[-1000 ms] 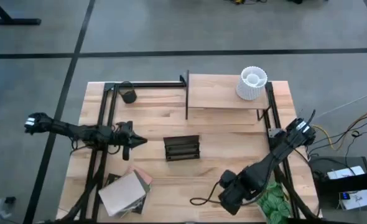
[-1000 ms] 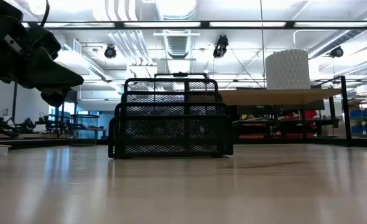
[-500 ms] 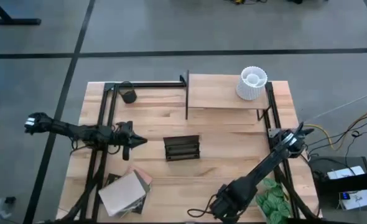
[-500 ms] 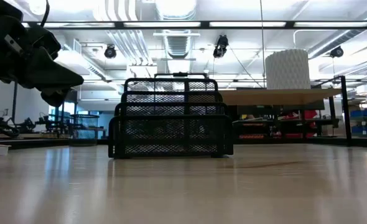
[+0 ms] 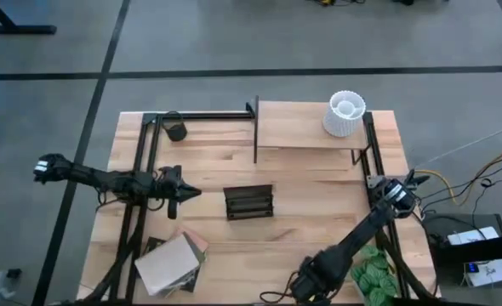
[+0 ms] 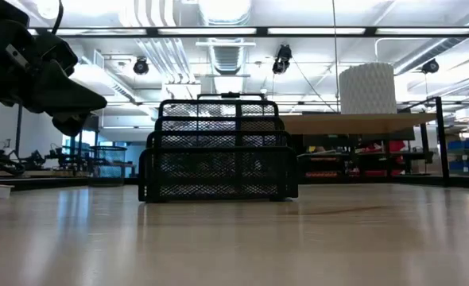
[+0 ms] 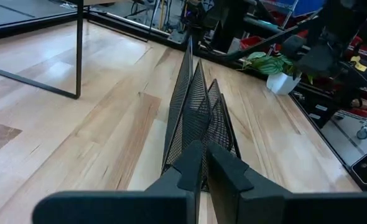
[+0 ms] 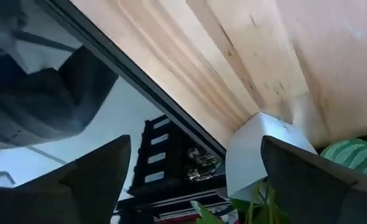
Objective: Stock shelves
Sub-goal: Put the white potted plant on the shelf
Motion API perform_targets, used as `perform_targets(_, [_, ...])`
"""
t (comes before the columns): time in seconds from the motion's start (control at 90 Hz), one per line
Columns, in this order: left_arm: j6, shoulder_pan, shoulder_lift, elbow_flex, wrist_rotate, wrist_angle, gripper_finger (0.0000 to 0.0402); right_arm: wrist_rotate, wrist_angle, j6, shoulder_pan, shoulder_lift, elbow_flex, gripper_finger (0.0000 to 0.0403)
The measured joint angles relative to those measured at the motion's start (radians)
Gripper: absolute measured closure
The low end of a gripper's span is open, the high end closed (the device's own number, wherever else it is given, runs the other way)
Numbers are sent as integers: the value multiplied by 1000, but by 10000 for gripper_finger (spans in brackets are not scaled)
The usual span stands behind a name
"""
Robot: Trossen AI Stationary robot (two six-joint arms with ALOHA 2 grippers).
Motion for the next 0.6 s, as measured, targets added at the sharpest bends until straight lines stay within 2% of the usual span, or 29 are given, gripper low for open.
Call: perform_targets(0.6, [0,0,0,0,0,0,395,19,-4,-196,12,0,-44,61])
